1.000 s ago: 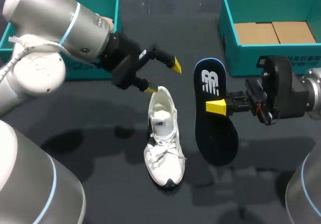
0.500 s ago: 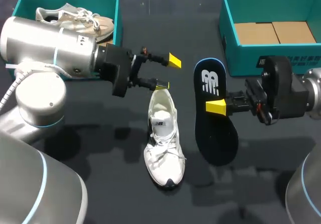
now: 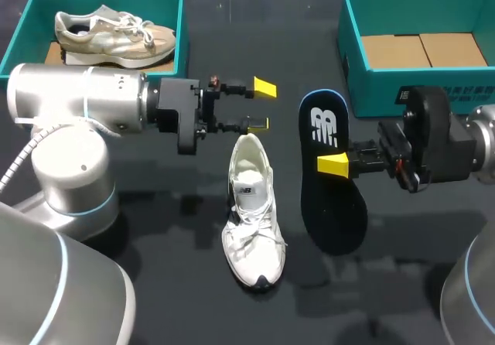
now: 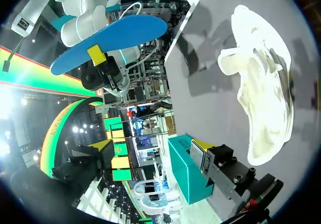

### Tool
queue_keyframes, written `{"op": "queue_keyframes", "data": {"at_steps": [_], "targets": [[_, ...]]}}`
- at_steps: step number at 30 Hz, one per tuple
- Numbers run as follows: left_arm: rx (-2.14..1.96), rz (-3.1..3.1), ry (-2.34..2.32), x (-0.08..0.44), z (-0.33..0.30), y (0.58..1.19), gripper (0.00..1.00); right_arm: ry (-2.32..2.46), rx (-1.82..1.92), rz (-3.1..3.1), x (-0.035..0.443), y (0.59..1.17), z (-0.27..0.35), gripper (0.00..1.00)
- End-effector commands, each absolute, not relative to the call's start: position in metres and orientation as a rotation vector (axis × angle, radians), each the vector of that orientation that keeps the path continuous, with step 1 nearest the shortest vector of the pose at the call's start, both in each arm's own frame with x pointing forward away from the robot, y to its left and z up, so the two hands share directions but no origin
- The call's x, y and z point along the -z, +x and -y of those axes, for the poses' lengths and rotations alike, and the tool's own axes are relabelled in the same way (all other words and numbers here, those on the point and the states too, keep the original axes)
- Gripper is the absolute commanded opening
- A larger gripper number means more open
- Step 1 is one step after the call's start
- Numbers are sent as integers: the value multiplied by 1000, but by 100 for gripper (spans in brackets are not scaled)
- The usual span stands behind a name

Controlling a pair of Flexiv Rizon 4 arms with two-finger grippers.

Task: Take the shoe out of the shoebox, open the shoe tongue, remove and reinsert the insole, then place the shoe into the shoebox

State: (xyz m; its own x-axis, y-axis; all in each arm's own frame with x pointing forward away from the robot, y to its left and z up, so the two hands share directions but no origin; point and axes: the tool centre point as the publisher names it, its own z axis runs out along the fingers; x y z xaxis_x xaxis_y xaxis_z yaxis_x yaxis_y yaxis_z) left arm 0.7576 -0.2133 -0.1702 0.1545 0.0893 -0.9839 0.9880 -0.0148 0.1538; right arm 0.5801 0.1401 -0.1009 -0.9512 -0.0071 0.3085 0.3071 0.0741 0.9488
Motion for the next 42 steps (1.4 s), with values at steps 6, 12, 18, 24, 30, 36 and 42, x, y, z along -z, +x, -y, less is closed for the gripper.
{"op": "queue_keyframes", "data": {"at_steps": [6, 12, 18, 24, 30, 36, 42], "targets": [[1035, -1177, 1354, 160, 208, 758, 100, -387, 1934, 2033, 112, 599, -139, 0], [1042, -1188, 1369, 154, 206, 759, 100, -453, 1931, 1904, 129, 632, -135, 0], [1042, -1188, 1369, 154, 206, 759, 100, -472, 1913, 1888, 134, 646, -133, 0], [1042, -1188, 1369, 154, 206, 759, 100, -472, 1913, 1888, 134, 646, -133, 0], [1042, -1188, 1369, 154, 206, 759, 100, -600, 1851, 1829, 143, 671, -134, 0], [1042, -1188, 1369, 154, 206, 759, 100, -753, 1785, 1763, 152, 693, -130, 0], [1042, -1188, 1369, 154, 206, 759, 100, -753, 1785, 1763, 152, 693, -130, 0]]}}
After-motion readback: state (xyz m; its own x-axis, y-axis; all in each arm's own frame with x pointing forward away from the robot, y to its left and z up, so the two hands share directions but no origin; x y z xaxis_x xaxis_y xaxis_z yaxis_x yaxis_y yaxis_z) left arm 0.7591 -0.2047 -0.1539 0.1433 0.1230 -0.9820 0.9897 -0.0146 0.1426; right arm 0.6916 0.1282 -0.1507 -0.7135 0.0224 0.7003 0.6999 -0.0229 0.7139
